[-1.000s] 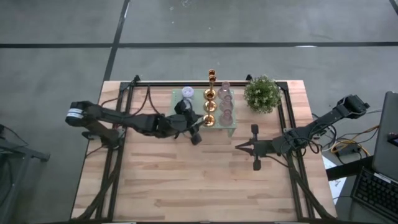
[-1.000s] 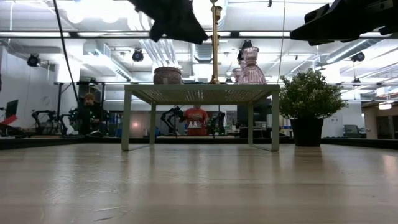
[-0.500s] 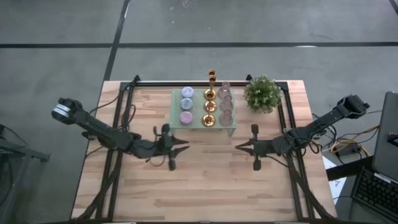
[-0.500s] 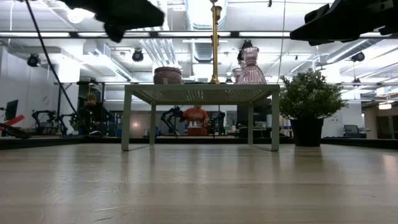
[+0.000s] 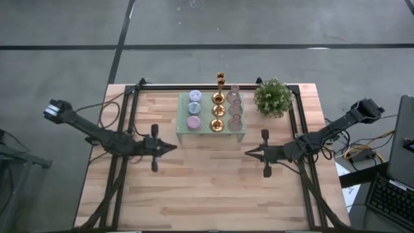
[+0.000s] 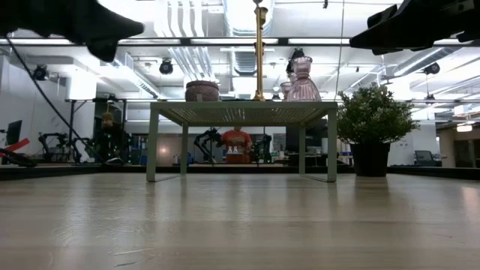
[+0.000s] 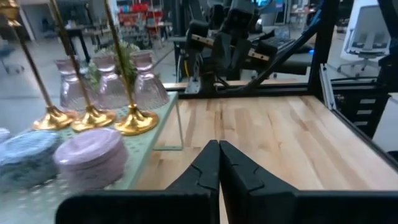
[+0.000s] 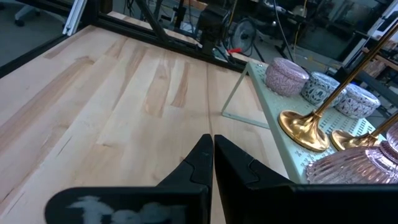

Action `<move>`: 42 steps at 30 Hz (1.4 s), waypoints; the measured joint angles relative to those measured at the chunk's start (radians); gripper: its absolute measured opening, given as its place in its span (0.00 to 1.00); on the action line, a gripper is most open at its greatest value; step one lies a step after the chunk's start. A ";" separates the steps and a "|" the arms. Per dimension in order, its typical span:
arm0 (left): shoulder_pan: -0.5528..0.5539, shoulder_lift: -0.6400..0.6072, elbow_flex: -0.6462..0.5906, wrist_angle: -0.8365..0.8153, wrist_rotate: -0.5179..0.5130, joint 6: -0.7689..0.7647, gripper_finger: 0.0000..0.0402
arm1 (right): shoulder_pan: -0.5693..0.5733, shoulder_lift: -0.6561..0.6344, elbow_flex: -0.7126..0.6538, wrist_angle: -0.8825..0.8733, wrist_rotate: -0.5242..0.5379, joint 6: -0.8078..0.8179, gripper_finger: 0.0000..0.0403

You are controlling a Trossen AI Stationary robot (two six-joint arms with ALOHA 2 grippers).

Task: Pick & Place candle stick holders
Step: Return to Home Position

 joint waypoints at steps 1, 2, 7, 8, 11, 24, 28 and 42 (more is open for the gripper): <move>0.000 -0.033 -0.022 -0.002 0.003 0.018 0.02 | 0.000 0.000 0.000 0.000 0.000 0.000 0.02; 0.000 -0.066 -0.046 -0.003 0.003 0.034 0.02 | 0.000 0.000 0.000 0.000 0.000 0.000 0.02; 0.000 -0.209 -0.160 0.007 0.003 0.031 0.02 | 0.000 0.000 0.000 0.000 0.000 -0.001 0.02; 0.000 -0.234 -0.178 0.006 0.003 0.034 0.02 | 0.000 0.000 0.000 0.001 0.000 -0.012 0.02; 0.000 -0.306 -0.217 -0.003 0.002 0.065 0.01 | 0.000 0.000 0.000 0.018 0.000 -0.121 0.02; 0.000 -0.578 -0.240 -0.324 0.061 0.000 0.02 | 0.000 0.000 0.000 0.032 -0.009 0.058 0.02; -0.001 -0.648 -0.230 -0.406 0.076 -0.011 0.01 | 0.000 0.008 0.000 0.035 -0.053 0.181 0.02; -0.001 -0.731 -0.174 -0.521 0.073 0.024 0.02 | -0.002 0.079 0.001 0.201 -0.105 0.184 0.02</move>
